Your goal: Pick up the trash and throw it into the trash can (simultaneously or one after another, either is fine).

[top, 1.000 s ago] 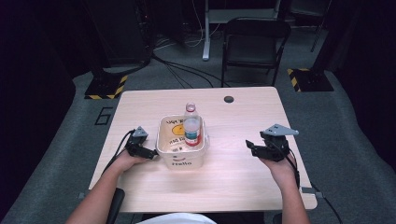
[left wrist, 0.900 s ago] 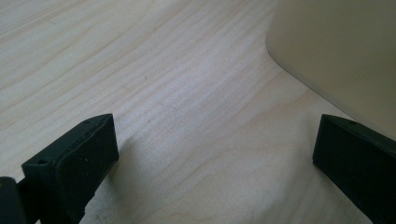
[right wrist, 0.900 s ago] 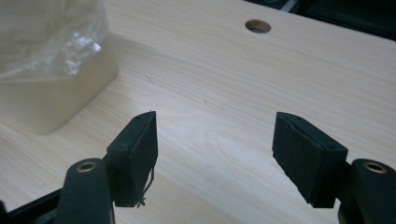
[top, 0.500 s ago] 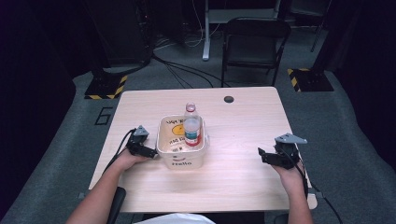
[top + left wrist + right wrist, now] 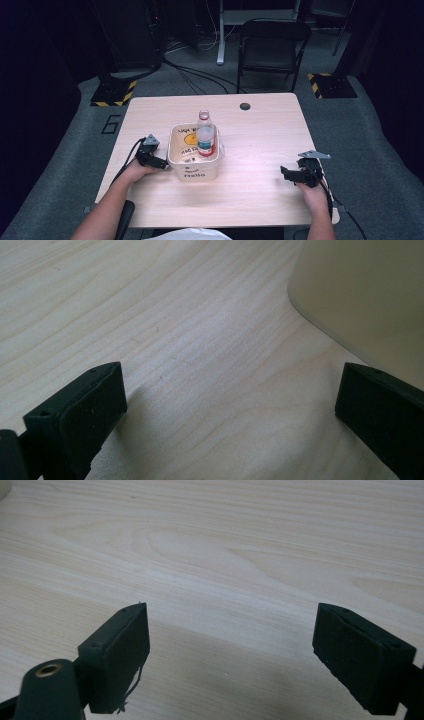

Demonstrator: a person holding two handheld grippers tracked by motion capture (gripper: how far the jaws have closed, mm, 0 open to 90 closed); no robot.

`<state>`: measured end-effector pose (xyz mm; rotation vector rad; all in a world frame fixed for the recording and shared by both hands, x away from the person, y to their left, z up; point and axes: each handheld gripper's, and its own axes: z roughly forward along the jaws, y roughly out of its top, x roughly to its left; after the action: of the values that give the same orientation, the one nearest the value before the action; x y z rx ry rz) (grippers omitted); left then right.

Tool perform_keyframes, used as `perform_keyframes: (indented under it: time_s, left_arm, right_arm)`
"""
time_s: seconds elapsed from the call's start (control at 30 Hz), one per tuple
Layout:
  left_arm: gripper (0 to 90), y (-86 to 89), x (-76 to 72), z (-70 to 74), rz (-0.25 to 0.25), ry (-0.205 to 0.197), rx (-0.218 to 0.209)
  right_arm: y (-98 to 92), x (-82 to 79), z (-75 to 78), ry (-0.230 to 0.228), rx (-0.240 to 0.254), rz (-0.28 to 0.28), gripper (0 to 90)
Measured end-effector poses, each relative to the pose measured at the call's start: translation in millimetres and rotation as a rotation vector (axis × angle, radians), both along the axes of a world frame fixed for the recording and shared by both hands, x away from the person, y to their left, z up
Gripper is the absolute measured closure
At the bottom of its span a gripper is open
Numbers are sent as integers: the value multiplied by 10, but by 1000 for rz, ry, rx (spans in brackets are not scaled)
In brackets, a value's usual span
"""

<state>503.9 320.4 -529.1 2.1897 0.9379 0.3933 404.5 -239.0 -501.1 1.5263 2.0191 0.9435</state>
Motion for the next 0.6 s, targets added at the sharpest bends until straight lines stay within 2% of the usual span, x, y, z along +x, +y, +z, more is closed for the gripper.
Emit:
perform_keyframes:
  time_s: [0.03,0.07,0.1,0.17,0.3,0.4,0.6]
  left_arm:
    - [0,-3,4,-1,-2,-1,-1]
    - [0,-3,4,-1,-2,-1,-1]
    - [0,-2,9,0,-5,-5,3]
    - [0,-4,10,0,-5,-5,2]
    - [0,-6,10,2,-5,1,1]
    - [0,-7,11,2,-5,1,1]
    - [0,-10,13,2,-5,2,1]
  right_arm:
    - [6,-6,-14,-24,-16,-26,139]
    - [6,-6,-14,-24,-16,-26,139]
    - [17,3,-42,-58,-41,-62,141]
    - [21,9,-55,-58,-40,-71,141]
    - [13,13,-110,-35,-47,-68,144]
    - [9,6,-134,-12,-41,-41,144]
    - [19,11,-149,1,-41,-17,143]
